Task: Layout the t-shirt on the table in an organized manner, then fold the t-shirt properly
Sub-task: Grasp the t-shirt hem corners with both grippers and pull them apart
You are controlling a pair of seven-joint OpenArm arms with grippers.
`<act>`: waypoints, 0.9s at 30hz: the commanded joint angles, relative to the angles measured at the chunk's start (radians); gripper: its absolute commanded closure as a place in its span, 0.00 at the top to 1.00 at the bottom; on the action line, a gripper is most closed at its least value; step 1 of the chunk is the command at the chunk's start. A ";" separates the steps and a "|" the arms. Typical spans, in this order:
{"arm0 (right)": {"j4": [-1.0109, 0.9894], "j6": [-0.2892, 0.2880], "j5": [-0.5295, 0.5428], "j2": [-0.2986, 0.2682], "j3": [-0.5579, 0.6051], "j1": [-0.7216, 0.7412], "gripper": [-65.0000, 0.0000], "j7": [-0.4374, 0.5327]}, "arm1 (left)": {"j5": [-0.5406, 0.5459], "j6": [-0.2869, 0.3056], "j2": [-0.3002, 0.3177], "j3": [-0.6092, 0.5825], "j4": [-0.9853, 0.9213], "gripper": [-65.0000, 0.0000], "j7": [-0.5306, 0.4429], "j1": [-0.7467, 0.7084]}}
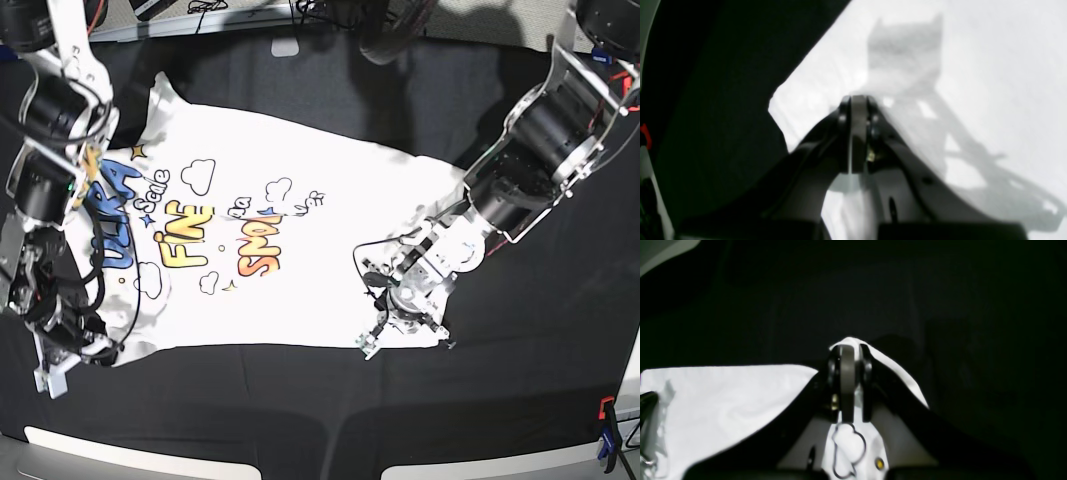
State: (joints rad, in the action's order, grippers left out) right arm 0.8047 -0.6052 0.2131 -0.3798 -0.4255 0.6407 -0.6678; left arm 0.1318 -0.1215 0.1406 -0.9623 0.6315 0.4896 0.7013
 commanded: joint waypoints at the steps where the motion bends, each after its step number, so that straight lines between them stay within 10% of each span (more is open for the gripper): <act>1: 0.002 -0.006 0.021 -0.012 0.010 0.053 0.00 0.034 | 0.000 -0.001 -0.002 0.006 -0.019 0.00 -0.011 0.022; 27: -0.022 0.097 -0.057 0.006 0.195 0.181 0.00 0.108 | -0.052 -0.005 -0.005 0.006 -0.194 0.00 -0.041 0.139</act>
State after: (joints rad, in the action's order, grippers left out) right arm 0.7650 -0.5068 0.1352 -0.3611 -0.2295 0.7746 -0.5949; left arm 0.0891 -0.1184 0.1284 -0.9611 0.4309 0.4557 0.8070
